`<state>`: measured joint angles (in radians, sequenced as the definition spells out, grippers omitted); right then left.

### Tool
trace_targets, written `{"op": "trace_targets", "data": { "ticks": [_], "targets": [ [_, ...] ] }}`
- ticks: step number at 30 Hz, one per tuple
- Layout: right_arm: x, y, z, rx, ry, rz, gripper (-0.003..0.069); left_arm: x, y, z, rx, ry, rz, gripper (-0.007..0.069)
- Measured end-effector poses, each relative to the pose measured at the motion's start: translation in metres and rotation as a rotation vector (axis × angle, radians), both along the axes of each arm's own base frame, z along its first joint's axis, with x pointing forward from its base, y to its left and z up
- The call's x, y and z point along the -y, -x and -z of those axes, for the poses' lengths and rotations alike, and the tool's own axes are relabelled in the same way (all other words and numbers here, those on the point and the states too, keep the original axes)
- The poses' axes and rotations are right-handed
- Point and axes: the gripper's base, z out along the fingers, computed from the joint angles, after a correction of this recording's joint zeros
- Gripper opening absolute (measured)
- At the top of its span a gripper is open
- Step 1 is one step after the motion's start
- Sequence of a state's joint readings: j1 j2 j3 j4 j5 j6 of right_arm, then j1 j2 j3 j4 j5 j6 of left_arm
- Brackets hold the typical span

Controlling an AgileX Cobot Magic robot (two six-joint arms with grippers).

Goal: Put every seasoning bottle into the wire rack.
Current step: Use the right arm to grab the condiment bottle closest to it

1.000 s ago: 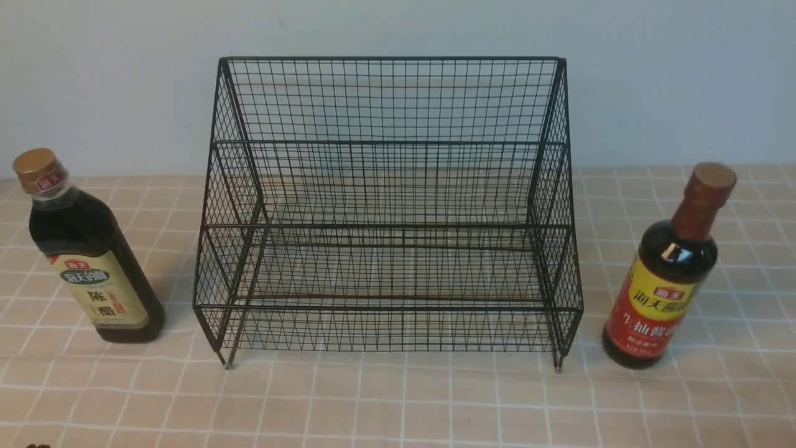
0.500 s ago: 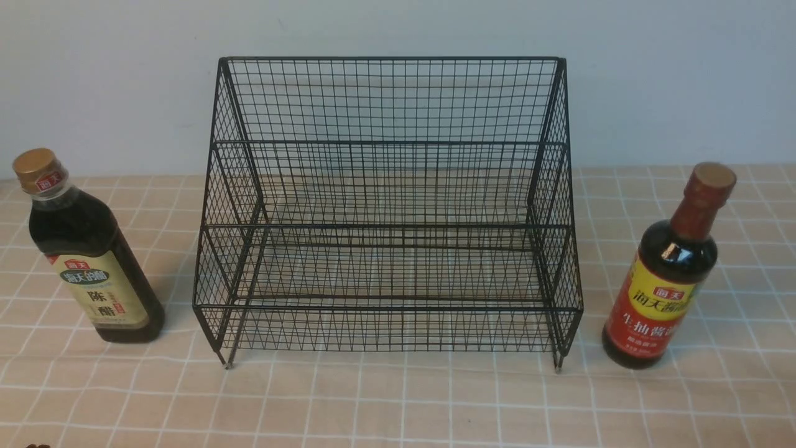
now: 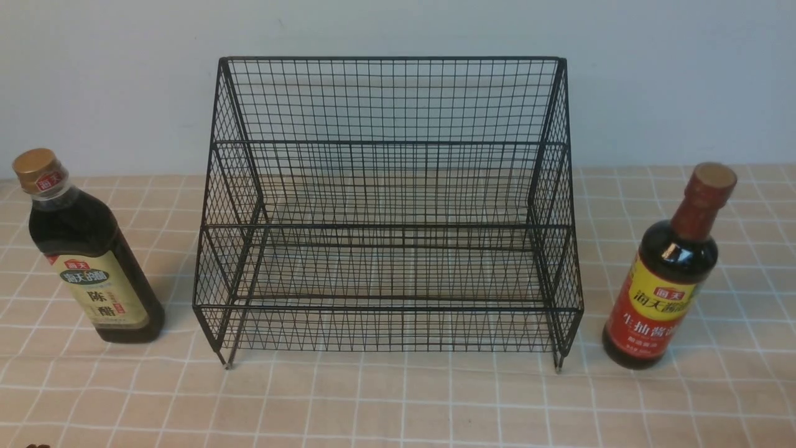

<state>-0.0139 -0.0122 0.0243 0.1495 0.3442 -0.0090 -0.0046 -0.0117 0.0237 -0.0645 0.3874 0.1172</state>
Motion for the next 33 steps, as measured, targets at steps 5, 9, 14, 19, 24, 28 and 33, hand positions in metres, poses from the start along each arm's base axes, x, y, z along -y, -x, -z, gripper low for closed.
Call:
{"op": "trace_targets", "data": {
  "ticks": [5, 9, 14, 19, 24, 28, 33],
  "targets": [
    [0.001, -0.001, -0.016, 0.184, -0.285, 0.031, -0.0013, 0.000, 0.000, 0.000, 0.000, 0.000, 0.000, -0.0007],
    [0.004, -0.001, -0.023, 0.253, -0.490, 0.061, -0.0013, 0.000, 0.000, 0.000, 0.000, 0.000, 0.000, -0.0007],
    [0.005, -0.001, -0.024, 0.272, -0.570, 0.076, -0.0013, 0.000, 0.000, 0.000, 0.000, 0.000, 0.000, -0.0007],
    [0.012, 0.001, -0.031, 0.367, -0.555, 0.125, -0.0013, 0.000, 0.000, 0.000, 0.000, 0.000, 0.000, -0.0007],
    [0.015, 0.009, -0.065, 0.519, -0.434, 0.136, -0.0013, 0.000, 0.000, 0.000, 0.000, 0.000, 0.000, -0.0007],
    [0.010, 0.013, -0.115, 0.567, -0.228, 0.087, -0.0013, 0.000, 0.000, 0.000, 0.000, 0.000, 0.000, -0.0007],
    [0.003, -0.016, -0.144, 0.366, -0.084, 0.031, -0.0011, 0.000, 0.000, 0.000, 0.000, 0.000, 0.000, -0.0007]
  ]
}}
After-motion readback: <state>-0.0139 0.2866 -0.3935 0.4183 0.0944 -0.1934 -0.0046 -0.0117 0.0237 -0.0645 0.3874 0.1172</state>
